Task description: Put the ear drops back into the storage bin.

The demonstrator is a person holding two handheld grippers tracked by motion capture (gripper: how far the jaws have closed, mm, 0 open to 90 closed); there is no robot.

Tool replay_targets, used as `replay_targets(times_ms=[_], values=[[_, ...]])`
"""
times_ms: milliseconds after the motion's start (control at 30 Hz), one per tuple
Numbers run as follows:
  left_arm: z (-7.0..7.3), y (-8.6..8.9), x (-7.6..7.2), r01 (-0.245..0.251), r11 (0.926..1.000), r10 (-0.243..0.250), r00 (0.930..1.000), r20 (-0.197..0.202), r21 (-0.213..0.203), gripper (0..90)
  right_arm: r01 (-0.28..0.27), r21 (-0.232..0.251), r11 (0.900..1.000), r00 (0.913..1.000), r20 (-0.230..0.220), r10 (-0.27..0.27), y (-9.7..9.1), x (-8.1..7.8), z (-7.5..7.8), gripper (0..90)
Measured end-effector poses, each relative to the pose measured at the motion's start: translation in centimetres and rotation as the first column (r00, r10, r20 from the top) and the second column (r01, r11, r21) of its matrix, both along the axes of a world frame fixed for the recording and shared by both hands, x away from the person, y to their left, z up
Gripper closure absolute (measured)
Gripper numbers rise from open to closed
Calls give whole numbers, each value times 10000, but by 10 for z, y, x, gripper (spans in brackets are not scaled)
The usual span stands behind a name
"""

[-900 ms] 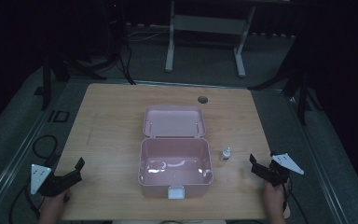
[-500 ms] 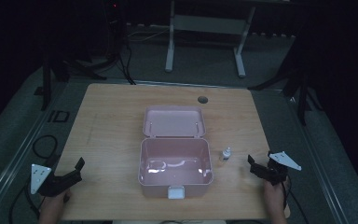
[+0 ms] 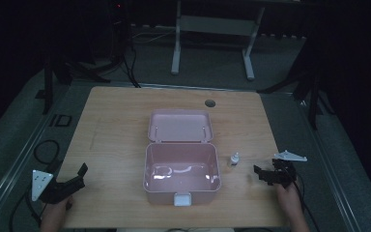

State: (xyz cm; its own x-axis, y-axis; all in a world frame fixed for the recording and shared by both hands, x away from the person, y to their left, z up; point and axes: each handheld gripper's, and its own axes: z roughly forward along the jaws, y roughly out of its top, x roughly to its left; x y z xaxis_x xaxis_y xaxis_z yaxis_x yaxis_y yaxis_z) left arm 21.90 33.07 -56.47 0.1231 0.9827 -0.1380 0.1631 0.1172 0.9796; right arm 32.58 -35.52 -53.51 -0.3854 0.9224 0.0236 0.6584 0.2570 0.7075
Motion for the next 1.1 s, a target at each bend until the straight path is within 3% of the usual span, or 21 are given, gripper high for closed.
replay_targets(times_ms=[100, 233, 333, 433, 633, 833, 867, 900, 933, 1100], values=[[0, 0, 0, 6, 10000, -6, 10000, -1, -4, 5, -222, -317, 9992, 9969, -759, 198, 3, 3, 7, 126], [0, 0, 0, 5, 10000, -5, 10000, 1, 1, 4, -771, -929, 9927, 9835, -1705, 604, 8, 5, 13, 124], [0, 0, 0, 4, 10000, -4, 10000, 0, 4, 4, -1224, -1413, 9824, 9670, -2400, 860, 11, 6, 16, 124], [0, 0, 0, 7, 10000, -7, 10000, 1, -1, 5, -1451, -1522, 9776, 9496, -2990, 944, 11, 7, 20, 125], [0, 0, 0, 1, 10000, -1, 10000, 5, 0, 4, -1866, -2010, 9617, 9070, -4115, 900, 7, 11, 24, 127], [0, 0, 0, -5, 10000, 5, 10000, 3, -4, 4, -2448, -1889, 9510, 8527, -5087, 1184, 2, 11, 28, 130], [0, 0, 0, -5, 10000, 5, 10000, 3, -4, 4, -2448, -1889, 9510, 8527, -5087, 1184, 2, 11, 28, 130], [0, 0, 0, -6, 10000, 6, 10000, 1, -10, 4, -2882, -2073, 9349, 8234, -5520, 1314, 2, 11, 30, 131], [0, 0, 0, -8, 10000, 8, 10000, 0, -13, 5, -2984, -2086, 9314, 8143, -5646, 1344, 3, 11, 30, 132], [0, 0, 0, -9, 10000, 9, 10000, -2, -14, 4, -3732, -2233, 9005, 7477, -6470, 1494, 7, 11, 34, 132]])
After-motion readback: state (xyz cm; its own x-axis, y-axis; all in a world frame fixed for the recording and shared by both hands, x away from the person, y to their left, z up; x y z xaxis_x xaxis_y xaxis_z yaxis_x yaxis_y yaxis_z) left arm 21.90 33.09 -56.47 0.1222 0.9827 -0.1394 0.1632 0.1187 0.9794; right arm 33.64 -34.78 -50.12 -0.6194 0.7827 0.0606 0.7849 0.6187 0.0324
